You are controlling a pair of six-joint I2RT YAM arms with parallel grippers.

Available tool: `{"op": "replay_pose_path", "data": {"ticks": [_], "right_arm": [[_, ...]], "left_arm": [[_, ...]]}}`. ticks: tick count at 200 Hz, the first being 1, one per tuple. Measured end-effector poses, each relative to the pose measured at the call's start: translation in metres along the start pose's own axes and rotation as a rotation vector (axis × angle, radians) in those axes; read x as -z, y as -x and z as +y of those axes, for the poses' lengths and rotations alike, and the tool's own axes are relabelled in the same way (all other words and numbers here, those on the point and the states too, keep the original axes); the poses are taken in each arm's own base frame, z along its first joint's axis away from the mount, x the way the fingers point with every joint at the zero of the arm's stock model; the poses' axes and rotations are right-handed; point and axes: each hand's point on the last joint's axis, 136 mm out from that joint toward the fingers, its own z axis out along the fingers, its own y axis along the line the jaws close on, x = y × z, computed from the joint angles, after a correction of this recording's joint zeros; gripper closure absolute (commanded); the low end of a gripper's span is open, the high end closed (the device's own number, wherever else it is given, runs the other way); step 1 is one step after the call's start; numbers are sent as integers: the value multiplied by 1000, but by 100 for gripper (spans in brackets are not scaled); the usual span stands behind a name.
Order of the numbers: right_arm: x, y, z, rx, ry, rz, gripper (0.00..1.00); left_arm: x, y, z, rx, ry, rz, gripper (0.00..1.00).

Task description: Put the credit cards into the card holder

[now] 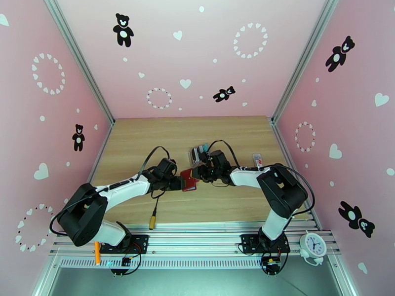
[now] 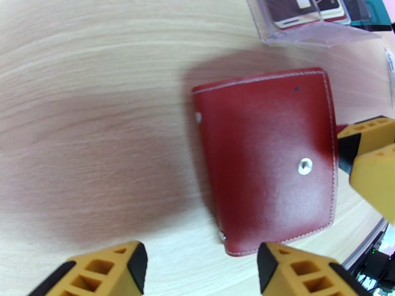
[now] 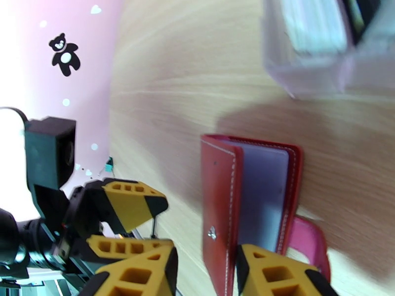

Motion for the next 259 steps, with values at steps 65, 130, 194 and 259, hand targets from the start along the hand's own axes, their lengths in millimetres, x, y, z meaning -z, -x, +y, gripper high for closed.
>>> {"op": "replay_pose_path", "data": {"ticks": [65, 130, 194, 259], "right_arm": [[-8, -1, 3, -22, 12, 12, 64], [-13, -6, 6, -27, 18, 23, 65], [-16, 4, 14, -15, 34, 12, 66], [-20, 0, 22, -22, 45, 23, 66]], "left_arm": [[2, -8, -8, -25, -19, 3, 23], [-3, -12, -14, -25, -46, -9, 23], [3, -14, -32, -42, -94, -30, 20], [8, -9, -37, -19, -114, -53, 19]]}}
